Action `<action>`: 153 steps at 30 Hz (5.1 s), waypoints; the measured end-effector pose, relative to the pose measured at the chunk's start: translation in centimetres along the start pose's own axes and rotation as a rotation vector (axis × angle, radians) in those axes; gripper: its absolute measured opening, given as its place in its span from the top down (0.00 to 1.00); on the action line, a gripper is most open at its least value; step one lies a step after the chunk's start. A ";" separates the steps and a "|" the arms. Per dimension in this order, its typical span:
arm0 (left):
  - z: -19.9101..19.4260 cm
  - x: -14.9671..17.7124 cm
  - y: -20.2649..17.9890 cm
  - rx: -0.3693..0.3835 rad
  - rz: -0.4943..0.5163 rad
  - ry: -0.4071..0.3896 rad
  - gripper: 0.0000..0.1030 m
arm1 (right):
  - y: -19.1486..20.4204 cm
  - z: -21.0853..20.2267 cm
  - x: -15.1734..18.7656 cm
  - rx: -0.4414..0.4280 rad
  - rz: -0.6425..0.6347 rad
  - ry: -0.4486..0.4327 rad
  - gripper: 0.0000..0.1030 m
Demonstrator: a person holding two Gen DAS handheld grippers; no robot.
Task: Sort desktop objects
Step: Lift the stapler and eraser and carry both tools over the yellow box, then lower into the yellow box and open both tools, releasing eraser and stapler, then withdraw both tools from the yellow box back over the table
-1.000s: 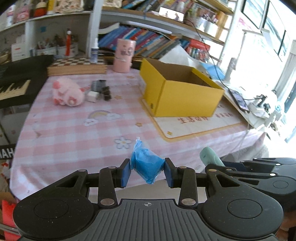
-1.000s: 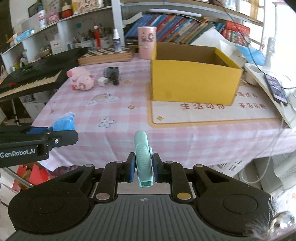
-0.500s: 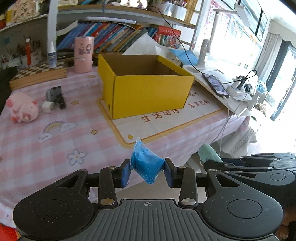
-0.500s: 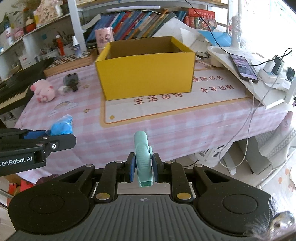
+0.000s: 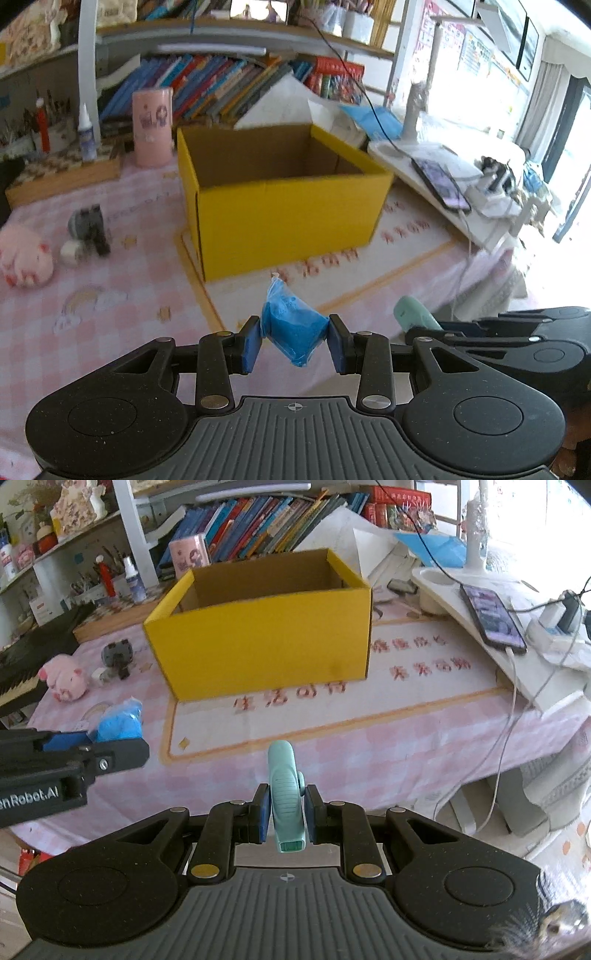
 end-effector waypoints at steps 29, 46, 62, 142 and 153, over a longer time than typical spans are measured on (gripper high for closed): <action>13.8 -11.5 0.1 -0.204 -0.055 0.029 0.65 | -3.8 11.8 -20.7 -0.108 -0.386 -0.036 0.83; 15.4 -10.7 -0.1 -0.184 -0.111 0.100 0.62 | -4.3 18.4 -18.0 -0.152 -0.470 0.216 0.83; 7.6 -13.6 1.5 -0.303 -0.156 -0.163 0.27 | -3.0 11.5 -20.7 -0.197 -0.362 -0.077 0.58; -10.3 11.4 19.3 -0.505 -0.345 -0.008 0.11 | 18.3 1.8 3.5 -0.102 -0.263 -0.062 0.22; -9.9 11.1 20.9 -0.512 -0.373 -0.016 0.11 | 20.5 3.6 2.6 -0.134 -0.310 -0.036 0.25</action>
Point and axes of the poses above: each gripper's, at about its wrist camera, not at the fingertips, and z roughly the way its jaws point, y to its left, x to its underside, the point moved 10 cm from there along z, roughly the way its jaws point, and after that the axes turned 13 degrees about -x, right-handed, at the moved point
